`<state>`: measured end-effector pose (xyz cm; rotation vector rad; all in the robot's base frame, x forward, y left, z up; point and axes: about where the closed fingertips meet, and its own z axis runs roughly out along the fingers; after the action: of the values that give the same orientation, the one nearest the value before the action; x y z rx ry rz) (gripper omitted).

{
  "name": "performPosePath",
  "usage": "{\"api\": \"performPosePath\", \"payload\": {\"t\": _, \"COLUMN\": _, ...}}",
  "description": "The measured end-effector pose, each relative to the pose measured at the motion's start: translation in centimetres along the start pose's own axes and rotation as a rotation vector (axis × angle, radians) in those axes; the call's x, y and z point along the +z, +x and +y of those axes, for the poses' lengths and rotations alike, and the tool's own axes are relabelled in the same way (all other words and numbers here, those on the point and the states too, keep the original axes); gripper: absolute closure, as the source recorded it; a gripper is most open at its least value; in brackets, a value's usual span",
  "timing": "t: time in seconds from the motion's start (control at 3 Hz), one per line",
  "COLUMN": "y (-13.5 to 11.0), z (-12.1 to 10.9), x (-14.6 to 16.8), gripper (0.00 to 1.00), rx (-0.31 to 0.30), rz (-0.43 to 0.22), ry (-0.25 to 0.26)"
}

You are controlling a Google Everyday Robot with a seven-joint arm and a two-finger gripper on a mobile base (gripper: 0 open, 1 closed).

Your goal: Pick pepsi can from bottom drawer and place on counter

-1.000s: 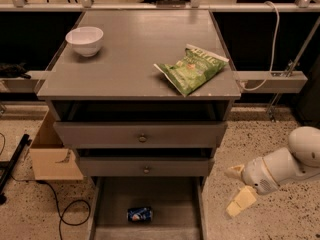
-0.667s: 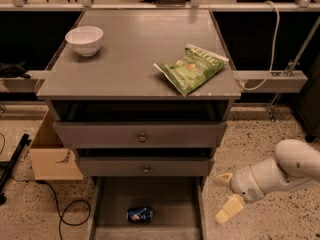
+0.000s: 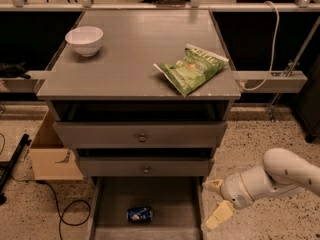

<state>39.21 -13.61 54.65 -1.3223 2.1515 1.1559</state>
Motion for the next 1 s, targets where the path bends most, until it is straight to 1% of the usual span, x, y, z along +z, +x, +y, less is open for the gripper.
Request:
{"api": "performPosePath", "payload": {"t": 0.33, "y": 0.6, "z": -0.3, "x": 0.6, "gripper": 0.00, "rx": 0.012, "rz": -0.039, "ry": -0.004}}
{"api": "performPosePath", "payload": {"t": 0.67, "y": 2.1, "z": -1.3, "x": 2.6, "gripper": 0.00, "rx": 0.052, "rz": -0.070, "ry": -0.021}}
{"api": "performPosePath", "payload": {"t": 1.0, "y": 3.4, "z": -2.4, "x": 4.2, "gripper": 0.00, "rx": 0.075, "rz": -0.089, "ry": -0.029}}
